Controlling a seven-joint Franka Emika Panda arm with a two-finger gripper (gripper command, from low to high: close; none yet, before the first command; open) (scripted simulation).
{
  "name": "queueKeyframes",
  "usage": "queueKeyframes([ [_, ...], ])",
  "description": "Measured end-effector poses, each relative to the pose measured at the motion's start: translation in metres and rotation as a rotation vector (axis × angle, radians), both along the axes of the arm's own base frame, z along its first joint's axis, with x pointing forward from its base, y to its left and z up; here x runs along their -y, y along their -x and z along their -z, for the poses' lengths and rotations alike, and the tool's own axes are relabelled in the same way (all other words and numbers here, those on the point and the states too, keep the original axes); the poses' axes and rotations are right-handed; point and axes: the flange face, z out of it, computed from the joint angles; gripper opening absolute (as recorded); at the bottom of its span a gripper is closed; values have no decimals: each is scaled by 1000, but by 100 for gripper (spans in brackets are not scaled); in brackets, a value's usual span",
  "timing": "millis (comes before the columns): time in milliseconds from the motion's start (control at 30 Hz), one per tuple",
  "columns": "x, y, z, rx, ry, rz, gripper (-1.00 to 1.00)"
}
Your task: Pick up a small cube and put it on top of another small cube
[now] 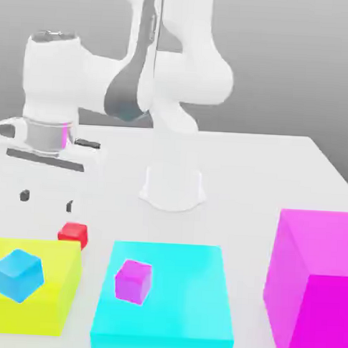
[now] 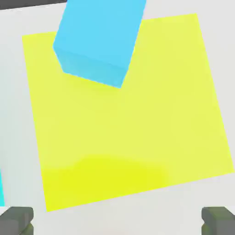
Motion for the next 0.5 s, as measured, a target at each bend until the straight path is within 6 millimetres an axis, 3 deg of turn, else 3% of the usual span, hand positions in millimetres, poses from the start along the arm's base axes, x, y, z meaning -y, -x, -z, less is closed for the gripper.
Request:
queueKeyframes([
  [67,-1,27,26,-35,-40,16,0],
  [133,-2,37,40,-49,-54,23,0],
  [500,0,38,90,-54,-52,27,0],
])
